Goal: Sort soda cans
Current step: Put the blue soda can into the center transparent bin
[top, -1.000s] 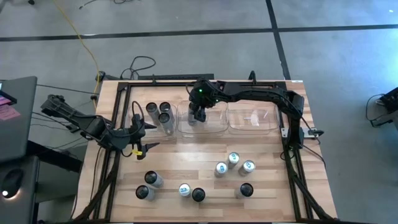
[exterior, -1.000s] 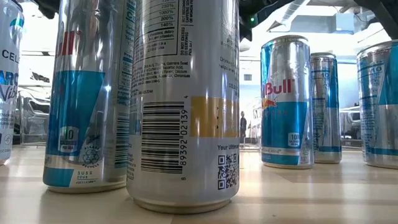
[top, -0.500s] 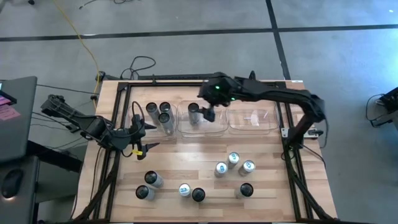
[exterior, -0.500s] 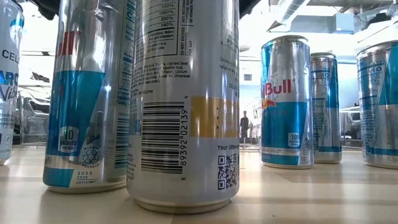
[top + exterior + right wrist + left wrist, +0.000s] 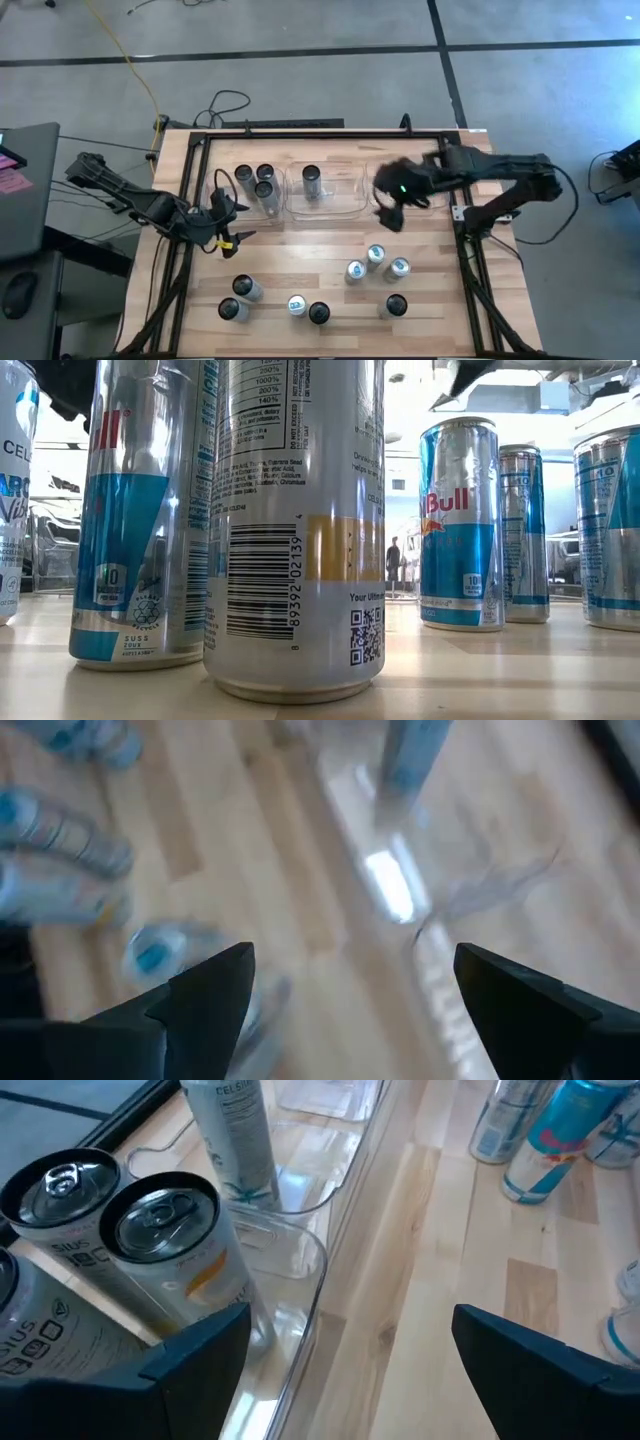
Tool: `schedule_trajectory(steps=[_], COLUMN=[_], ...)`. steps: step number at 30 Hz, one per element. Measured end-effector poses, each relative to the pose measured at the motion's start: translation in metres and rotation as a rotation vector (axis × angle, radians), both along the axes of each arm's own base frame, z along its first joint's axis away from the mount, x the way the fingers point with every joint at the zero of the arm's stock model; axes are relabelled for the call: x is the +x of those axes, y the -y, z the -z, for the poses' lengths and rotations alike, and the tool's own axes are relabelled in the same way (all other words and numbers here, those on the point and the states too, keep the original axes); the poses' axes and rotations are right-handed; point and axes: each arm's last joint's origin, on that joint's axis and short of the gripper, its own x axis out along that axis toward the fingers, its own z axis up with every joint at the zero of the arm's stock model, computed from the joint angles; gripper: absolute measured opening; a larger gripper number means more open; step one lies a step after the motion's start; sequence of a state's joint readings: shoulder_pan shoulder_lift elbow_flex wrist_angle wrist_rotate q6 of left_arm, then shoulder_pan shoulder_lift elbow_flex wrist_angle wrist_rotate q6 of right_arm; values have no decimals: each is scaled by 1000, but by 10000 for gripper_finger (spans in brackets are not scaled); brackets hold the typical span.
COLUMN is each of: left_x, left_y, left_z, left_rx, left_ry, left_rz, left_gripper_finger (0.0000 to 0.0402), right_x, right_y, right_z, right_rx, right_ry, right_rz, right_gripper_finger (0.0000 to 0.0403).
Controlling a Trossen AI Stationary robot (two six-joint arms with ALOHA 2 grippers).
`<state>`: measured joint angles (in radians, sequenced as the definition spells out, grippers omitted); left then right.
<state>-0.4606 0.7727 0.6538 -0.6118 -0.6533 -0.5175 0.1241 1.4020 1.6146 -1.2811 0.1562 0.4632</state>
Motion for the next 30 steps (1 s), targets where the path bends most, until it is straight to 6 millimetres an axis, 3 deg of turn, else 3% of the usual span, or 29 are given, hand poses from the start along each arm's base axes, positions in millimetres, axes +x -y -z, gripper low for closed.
schedule_trajectory(steps=[3, 6, 10, 14, 18, 22, 30], left_x=[1, 3, 6, 6, 8, 10, 13], left_y=[0, 2, 3, 3, 4, 3, -4], left_z=[0, -3, -7, -8, -10, -13, -15], left_rx=[-3, 12, 43, 58, 91, 143, 225], left_ry=[9, 40, 73, 78, 87, 96, 84], left_rz=[1, 23, 55, 67, 90, 116, 115], left_gripper_finger=[343, 343, 343, 343, 343, 343, 343], right_x=[-10, -13, -6, -6, -4, -5, -17], right_y=[-30, -67, -113, -142, -161, -172, -167], right_z=[2, 8, 31, 60, 85, 92, 74], right_rx=[51, 63, 84, 42, 31, 56, 228], right_ry=[-38, -24, 6, -43, -99, -108, -61], right_rz=[-14, -135, -266, -246, -163, -110, 73], right_gripper_finger=[363, 363, 363, 360, 347, 338, 342])
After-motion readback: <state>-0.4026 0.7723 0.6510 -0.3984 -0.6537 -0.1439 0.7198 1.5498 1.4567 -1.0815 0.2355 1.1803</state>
